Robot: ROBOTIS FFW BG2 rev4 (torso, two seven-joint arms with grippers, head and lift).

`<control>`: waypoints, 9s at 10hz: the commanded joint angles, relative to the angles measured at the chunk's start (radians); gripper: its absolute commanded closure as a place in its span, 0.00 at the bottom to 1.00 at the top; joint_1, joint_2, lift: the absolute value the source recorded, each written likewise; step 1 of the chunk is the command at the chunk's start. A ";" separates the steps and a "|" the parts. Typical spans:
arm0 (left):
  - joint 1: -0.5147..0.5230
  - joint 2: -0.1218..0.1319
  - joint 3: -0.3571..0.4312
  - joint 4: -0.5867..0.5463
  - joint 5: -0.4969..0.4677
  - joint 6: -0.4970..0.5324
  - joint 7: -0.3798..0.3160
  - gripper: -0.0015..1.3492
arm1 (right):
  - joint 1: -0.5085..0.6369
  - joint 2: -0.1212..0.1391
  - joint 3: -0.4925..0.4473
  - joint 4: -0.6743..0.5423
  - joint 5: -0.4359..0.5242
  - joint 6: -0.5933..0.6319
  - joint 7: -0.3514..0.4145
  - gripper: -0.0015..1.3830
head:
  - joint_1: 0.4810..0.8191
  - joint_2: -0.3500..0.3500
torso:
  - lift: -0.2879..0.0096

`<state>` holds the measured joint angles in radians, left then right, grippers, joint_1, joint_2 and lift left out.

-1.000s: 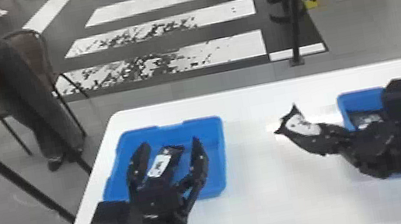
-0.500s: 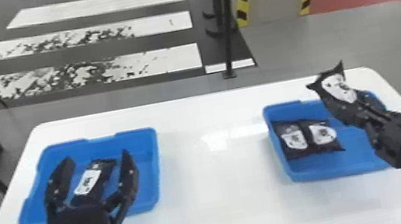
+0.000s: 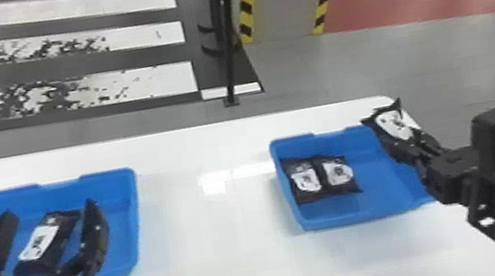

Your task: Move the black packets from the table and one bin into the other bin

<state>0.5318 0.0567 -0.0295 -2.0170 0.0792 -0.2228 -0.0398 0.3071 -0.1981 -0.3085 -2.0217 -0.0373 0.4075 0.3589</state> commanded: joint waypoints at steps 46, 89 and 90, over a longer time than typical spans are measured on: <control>-0.394 0.060 -0.038 0.033 -0.103 0.770 -0.474 0.90 | 0.000 -0.052 0.320 -0.053 -0.527 -0.111 0.060 0.12 | 0.63 0.54 | 0.60; 0.006 0.005 0.010 0.001 0.013 -0.033 -0.026 0.10 | 0.380 0.029 0.117 -0.277 -0.292 -0.270 -0.146 0.12 | 0.63 0.35 | 0.60; 0.023 -0.002 0.031 -0.002 -0.015 -0.052 -0.025 0.10 | 0.380 0.023 0.123 -0.272 -0.286 -0.258 -0.147 0.12 | 0.63 0.38 | 0.60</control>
<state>0.5421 0.0594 -0.0137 -2.0180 0.0833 -0.2611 -0.0639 0.6850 -0.1712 -0.1885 -2.2913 -0.3295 0.1408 0.2110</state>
